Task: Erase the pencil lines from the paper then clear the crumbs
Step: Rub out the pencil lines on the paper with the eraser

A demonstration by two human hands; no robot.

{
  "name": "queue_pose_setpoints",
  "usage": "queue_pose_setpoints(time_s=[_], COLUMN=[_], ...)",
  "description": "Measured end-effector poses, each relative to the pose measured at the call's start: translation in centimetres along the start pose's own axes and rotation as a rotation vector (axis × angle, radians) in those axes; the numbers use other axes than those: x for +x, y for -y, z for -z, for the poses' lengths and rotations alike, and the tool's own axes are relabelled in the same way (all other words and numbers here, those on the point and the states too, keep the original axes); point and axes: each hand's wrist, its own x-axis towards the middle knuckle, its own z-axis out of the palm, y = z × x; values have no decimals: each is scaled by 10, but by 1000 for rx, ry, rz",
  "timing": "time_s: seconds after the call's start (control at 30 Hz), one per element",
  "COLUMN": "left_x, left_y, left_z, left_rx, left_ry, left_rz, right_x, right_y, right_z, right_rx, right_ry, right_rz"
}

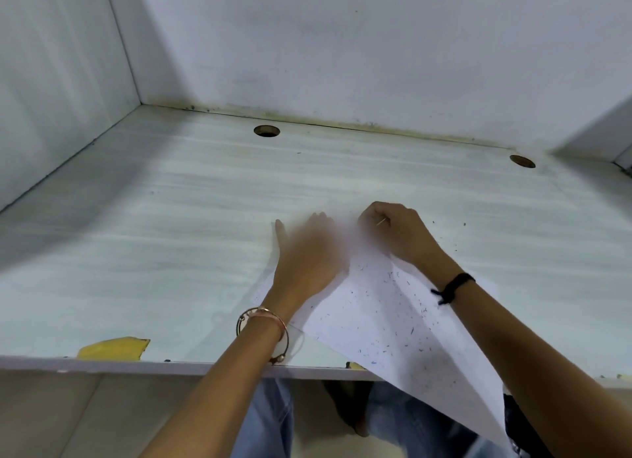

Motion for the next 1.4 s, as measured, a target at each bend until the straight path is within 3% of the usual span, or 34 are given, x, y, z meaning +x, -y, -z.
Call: queue_pose_setpoints(time_s=[0.13, 0.2, 0.27, 0.43, 0.53, 0.67, 0.77, 0.93, 1.07, 1.23, 1.4], left_x=[-5, -7, -12, -46, -63, -69, -72, -72, -69, -71, -70], left_y=[2, 6, 13, 35, 47, 42, 37, 36, 39, 36, 39], left_z=[8, 16, 22, 35, 34, 26, 23, 21, 20, 20, 20], left_rx=[-329, -558, -604, -434, -148, 178, 226, 252, 298, 252, 283], left_ry=[-57, 0, 55, 94, 147, 171, 134, 93, 101, 95, 102], left_rz=[49, 95, 87, 2, -79, -51, -16, 4, -15, 1, -21], right_x=[-30, -33, -31, -21, -24, -45, -54, -49, -57, -32, -44], right_y=[5, 3, 1, 2, 11, 32, 40, 43, 56, 57, 63], right_z=[-26, -32, -33, -26, -23, -36, -45, -43, -47, -37, -39], right_rx=[115, 152, 204, 152, 168, 169, 107, 69, 45, -101, -151], right_ry=[70, 55, 26, 16, 20, 134, 201, 173, 334, 203, 426], right_rz=[61, 60, 29, 11, 17, 82, 129, 99, 159, 154, 199])
